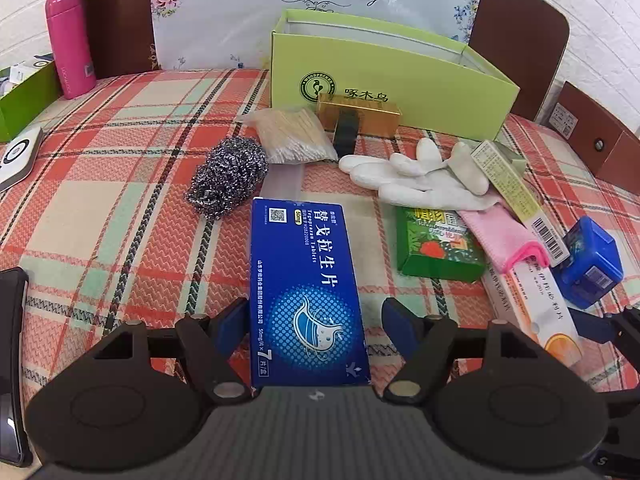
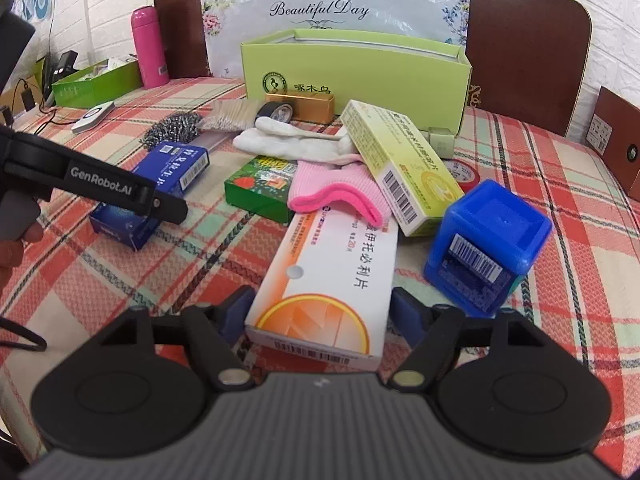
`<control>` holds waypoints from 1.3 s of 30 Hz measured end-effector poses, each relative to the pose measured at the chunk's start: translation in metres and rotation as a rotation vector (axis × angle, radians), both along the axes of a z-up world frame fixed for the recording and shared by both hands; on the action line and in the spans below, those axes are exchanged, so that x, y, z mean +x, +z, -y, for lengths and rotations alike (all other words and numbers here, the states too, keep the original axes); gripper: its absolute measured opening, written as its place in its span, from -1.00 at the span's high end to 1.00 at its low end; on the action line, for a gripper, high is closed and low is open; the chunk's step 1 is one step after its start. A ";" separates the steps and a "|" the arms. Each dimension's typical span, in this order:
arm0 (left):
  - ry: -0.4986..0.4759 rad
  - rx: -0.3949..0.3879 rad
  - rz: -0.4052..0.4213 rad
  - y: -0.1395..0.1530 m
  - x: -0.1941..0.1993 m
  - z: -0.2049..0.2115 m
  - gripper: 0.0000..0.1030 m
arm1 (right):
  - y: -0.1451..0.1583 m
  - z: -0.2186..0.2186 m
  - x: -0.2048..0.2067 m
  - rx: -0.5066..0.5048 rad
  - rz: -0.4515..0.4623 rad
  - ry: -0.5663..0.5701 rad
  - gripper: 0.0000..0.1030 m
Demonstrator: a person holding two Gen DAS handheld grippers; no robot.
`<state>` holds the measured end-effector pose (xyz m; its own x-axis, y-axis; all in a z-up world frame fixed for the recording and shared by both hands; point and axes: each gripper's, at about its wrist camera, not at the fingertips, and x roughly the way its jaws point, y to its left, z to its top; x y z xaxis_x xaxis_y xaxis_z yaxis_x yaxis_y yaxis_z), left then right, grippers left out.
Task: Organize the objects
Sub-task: 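Grasp the blue medicine box with the left tool while the right tool grasps the white-orange box, then carry both boxes into the lime-green box and open both tools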
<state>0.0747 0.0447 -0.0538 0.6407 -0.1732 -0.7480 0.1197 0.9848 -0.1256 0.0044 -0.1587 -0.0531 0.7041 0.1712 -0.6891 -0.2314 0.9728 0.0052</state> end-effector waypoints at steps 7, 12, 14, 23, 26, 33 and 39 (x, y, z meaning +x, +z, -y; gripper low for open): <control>-0.024 -0.052 0.021 0.006 -0.005 -0.002 -0.17 | 0.008 -0.003 -0.001 0.008 0.007 0.024 -0.39; -0.022 -0.080 0.073 0.025 -0.011 -0.010 -0.17 | 0.026 -0.005 -0.001 0.034 0.055 0.044 -0.35; -0.019 -0.085 0.096 0.034 -0.011 -0.013 -0.17 | 0.035 -0.004 0.001 0.046 0.079 0.047 -0.34; -0.051 -0.090 0.200 0.076 -0.003 -0.011 -0.17 | 0.067 0.002 0.010 0.074 0.173 0.071 -0.30; -0.060 -0.097 0.223 0.086 0.002 -0.010 -0.17 | 0.077 0.004 0.013 0.087 0.196 0.085 -0.27; -0.065 -0.093 0.250 0.099 0.015 -0.006 -0.17 | 0.094 0.011 0.030 0.106 0.228 0.093 0.66; -0.057 -0.101 0.211 0.087 0.020 -0.008 -0.17 | 0.062 0.005 0.028 0.058 0.157 0.083 0.59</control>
